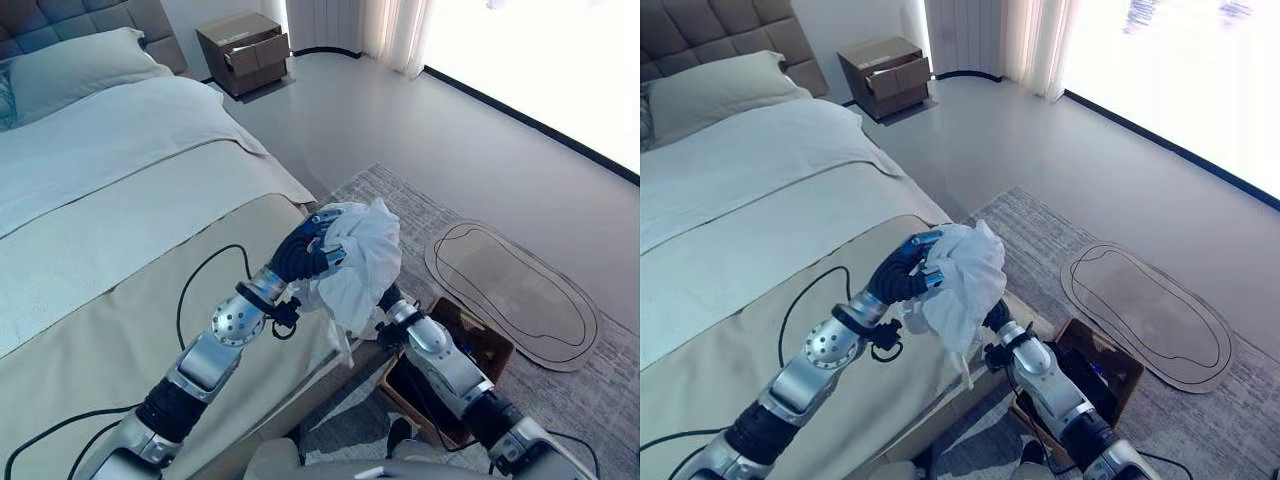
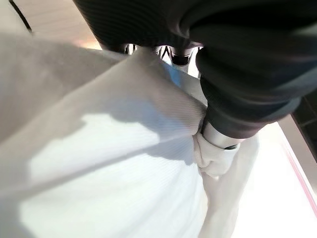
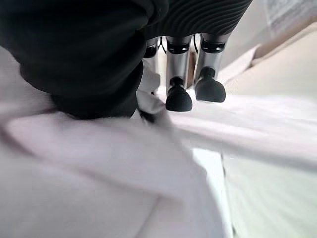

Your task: Pick up clothes into the bucket

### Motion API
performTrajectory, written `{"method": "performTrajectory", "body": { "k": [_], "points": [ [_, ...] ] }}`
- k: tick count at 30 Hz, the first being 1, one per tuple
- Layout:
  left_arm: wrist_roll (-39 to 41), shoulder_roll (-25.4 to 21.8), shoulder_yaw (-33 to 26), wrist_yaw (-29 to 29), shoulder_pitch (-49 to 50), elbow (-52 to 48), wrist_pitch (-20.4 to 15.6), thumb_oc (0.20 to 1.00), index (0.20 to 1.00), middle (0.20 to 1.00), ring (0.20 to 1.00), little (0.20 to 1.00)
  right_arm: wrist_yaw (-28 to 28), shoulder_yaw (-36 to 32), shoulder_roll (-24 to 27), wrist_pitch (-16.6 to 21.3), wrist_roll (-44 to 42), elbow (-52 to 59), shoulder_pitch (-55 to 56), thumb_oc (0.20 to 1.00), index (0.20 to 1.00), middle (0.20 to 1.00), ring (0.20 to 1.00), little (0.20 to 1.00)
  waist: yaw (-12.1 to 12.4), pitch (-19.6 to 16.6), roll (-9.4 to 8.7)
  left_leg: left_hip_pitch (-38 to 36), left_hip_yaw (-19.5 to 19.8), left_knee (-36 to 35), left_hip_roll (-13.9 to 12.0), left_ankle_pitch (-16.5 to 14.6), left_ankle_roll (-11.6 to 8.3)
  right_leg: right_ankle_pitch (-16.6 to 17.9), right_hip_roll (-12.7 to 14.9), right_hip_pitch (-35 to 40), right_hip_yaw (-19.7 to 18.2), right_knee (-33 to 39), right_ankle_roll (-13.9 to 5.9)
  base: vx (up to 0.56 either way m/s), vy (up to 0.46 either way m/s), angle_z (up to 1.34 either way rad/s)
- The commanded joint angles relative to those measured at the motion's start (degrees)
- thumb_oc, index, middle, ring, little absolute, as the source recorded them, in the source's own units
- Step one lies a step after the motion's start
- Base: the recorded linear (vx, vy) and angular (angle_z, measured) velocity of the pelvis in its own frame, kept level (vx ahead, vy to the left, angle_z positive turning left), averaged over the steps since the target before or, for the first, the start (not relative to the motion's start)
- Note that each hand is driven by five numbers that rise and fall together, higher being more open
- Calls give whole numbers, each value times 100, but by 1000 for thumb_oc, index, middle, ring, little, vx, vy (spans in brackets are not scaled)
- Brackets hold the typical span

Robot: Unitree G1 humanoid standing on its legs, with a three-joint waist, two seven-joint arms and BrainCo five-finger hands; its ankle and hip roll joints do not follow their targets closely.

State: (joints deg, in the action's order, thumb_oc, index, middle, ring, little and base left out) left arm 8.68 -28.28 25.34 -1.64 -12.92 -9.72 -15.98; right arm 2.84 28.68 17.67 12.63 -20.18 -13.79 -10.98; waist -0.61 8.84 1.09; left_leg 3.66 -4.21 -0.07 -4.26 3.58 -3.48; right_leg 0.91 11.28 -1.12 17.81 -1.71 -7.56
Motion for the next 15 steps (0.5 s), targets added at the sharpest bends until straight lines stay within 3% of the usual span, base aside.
{"method": "performTrajectory", "body": {
  "k": [1, 5, 6, 7, 8, 15],
  "points": [
    [237, -85, -407, 61, -79, -359, -371, 200, 200, 200, 200, 200, 89, -326, -203, 364, -473, 383, 17, 200, 200, 200, 200, 200, -11, -175, -281, 64, 228, 90, -151, -255, -23, 431, 500, 15, 79, 55, -445, 0, 0, 0],
    [25, -97, -608, 143, 211, -183, -365, 200, 200, 200, 200, 200, 132, -662, -213, 428, -879, 460, 322, 200, 200, 200, 200, 200, -36, -175, -296, 53, 210, 97, -159, -264, -26, 432, 497, 28, 76, 57, -443, 0, 0, 0],
    [-217, -82, -652, 271, 313, -63, -372, 473, 473, 473, 473, 473, 124, -779, -207, 462, -954, 513, 438, 200, 200, 200, 200, 200, -49, -181, -309, 41, 201, 100, -162, -270, -26, 428, 496, 38, 72, 56, -444, 0, 0, 0],
    [-227, -78, -645, 280, 314, -58, -377, 564, 564, 564, 564, 564, 125, -780, -204, 461, -955, 518, 446, 200, 200, 200, 200, 200, -46, -184, -308, 38, 200, 99, -162, -271, -26, 427, 496, 39, 72, 56, -444, 0, 0, 0],
    [-271, -45, -640, 312, 380, 65, -381, 1000, 1000, 1000, 1000, 1000, 112, -826, -203, 474, -996, 550, 499, 200, 200, 200, 200, 200, -57, -185, -313, 33, 192, 98, -164, -275, -27, 428, 498, 38, 68, 54, -446, 0, 0, 0],
    [-547, -23, -526, 343, 558, 501, -419, 1000, 1000, 1000, 1000, 1000, 157, -1109, -273, 567, -1613, 736, 743, 200, 200, 200, 200, 200, -106, -179, -333, 26, 133, 95, -169, -284, -26, 441, 487, -6, 16, 52, -461, 0, 0, 0]
  ]
}}
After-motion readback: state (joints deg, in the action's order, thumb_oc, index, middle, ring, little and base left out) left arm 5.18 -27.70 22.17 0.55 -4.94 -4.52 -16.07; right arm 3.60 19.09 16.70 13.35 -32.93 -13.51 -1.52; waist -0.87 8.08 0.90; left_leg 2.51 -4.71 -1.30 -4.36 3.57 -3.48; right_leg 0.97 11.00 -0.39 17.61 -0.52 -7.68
